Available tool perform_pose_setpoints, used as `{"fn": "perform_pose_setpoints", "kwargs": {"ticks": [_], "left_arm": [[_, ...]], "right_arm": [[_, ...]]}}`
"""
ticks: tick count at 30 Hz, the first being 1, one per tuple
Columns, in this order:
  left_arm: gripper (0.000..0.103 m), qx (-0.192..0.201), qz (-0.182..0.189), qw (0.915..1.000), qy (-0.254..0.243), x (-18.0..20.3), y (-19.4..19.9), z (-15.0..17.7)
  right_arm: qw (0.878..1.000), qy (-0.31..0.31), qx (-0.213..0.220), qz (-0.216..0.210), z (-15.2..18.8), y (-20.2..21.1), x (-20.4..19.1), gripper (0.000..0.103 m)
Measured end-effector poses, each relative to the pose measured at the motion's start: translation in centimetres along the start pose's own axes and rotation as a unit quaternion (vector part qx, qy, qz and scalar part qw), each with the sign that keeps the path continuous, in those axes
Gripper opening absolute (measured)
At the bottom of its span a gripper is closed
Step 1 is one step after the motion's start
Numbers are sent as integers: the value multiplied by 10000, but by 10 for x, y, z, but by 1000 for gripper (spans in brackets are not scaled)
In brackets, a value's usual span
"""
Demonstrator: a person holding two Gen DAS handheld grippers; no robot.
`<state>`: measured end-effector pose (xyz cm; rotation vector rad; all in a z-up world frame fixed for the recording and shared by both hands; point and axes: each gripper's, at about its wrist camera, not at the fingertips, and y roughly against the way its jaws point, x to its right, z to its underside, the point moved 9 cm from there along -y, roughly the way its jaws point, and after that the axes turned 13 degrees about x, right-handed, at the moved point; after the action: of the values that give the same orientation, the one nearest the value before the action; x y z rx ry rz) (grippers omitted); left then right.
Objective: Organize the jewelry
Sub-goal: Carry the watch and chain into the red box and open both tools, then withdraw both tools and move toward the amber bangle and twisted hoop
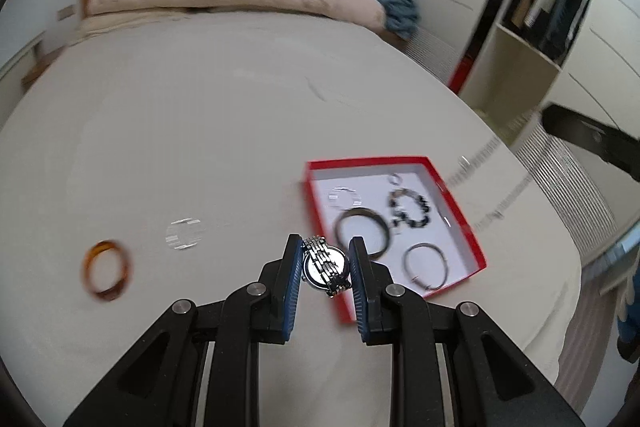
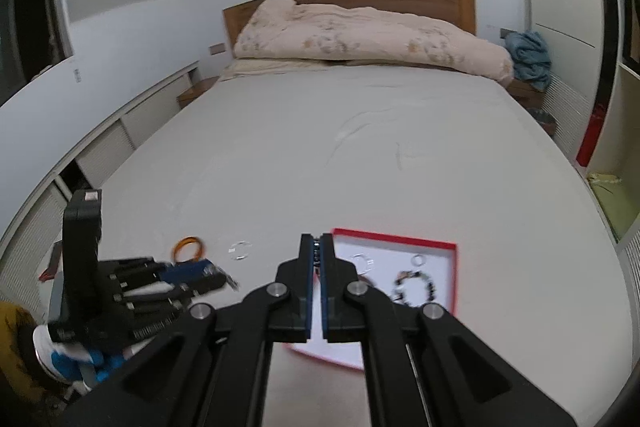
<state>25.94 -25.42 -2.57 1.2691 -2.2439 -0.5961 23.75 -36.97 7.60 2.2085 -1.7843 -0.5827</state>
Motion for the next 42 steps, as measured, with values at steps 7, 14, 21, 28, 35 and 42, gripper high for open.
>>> {"fn": "perform_pose_setpoints", "kwargs": {"ticks": [7, 14, 21, 28, 35, 42], "left_arm": [[23, -593, 216, 9975, -323, 43, -73, 34], [23, -1068, 102, 9933, -423, 45, -109, 74], [23, -1205, 29, 9916, -472, 44, -123, 87], [30, -1192, 39, 9921, -376, 45, -116, 85], [34, -830, 65, 9958, -393, 53, -66, 54], [34, -19, -257, 9995, -192, 42, 33, 18]], "right_arm": [[9978, -385, -507, 188, 63, -52, 63, 2], [9902, -728, -1110, 429, 141, -77, 108, 2], [9852, -867, -1374, 550, 176, -79, 122, 4], [9824, -976, -1445, 675, 182, -66, 127, 8], [9856, -956, -1105, 847, 152, -18, 121, 31], [9928, -749, -449, 821, 91, 51, 79, 32]]}}
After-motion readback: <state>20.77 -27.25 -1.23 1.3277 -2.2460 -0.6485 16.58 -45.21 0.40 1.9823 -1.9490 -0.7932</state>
